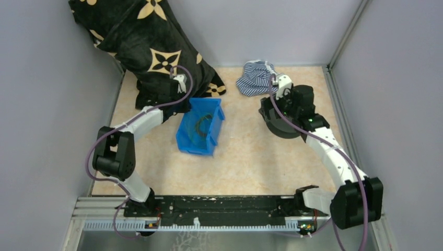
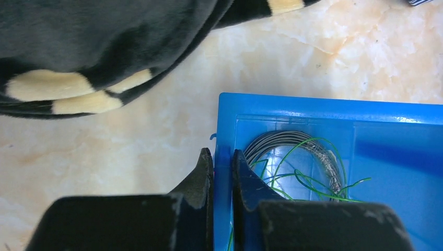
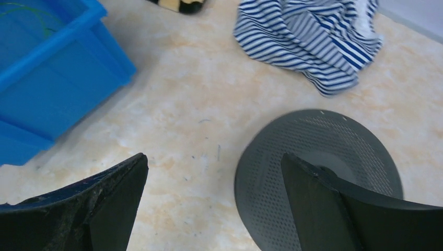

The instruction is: Wrap the cables

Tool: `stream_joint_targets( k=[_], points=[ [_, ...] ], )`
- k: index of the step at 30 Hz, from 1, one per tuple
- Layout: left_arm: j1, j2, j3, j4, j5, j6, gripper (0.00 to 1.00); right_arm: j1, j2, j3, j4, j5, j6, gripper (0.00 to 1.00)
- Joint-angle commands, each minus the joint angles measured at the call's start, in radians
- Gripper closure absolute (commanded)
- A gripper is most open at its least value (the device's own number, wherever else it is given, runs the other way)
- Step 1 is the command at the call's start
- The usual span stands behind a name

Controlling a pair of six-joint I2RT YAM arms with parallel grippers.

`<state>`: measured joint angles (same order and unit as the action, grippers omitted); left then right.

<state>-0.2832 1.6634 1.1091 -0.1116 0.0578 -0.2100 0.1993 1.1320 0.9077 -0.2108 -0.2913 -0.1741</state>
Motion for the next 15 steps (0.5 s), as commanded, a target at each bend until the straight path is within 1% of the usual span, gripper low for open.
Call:
stream_joint_targets(
  k=[1,6,9,13,15],
  points=[
    [-0.036,0.029,0.045,0.039,-0.105,-0.074,0.99,0.095,0.092,0.123,0.039,-0.052,-0.024,0.01],
    [-0.046,0.036,0.045,0.042,-0.100,-0.116,0.92,0.162,0.209,0.212,0.062,-0.128,0.017,0.01],
    [-0.055,0.034,0.043,0.042,-0.088,-0.134,0.87,0.195,0.275,0.277,0.046,-0.152,0.026,0.01],
    [-0.060,0.029,0.036,0.044,-0.072,-0.154,0.80,0.215,0.341,0.342,0.014,-0.175,0.038,0.02],
    [-0.060,0.027,0.031,0.046,-0.060,-0.165,0.78,0.220,0.360,0.359,0.007,-0.182,0.042,0.02]
  ],
)
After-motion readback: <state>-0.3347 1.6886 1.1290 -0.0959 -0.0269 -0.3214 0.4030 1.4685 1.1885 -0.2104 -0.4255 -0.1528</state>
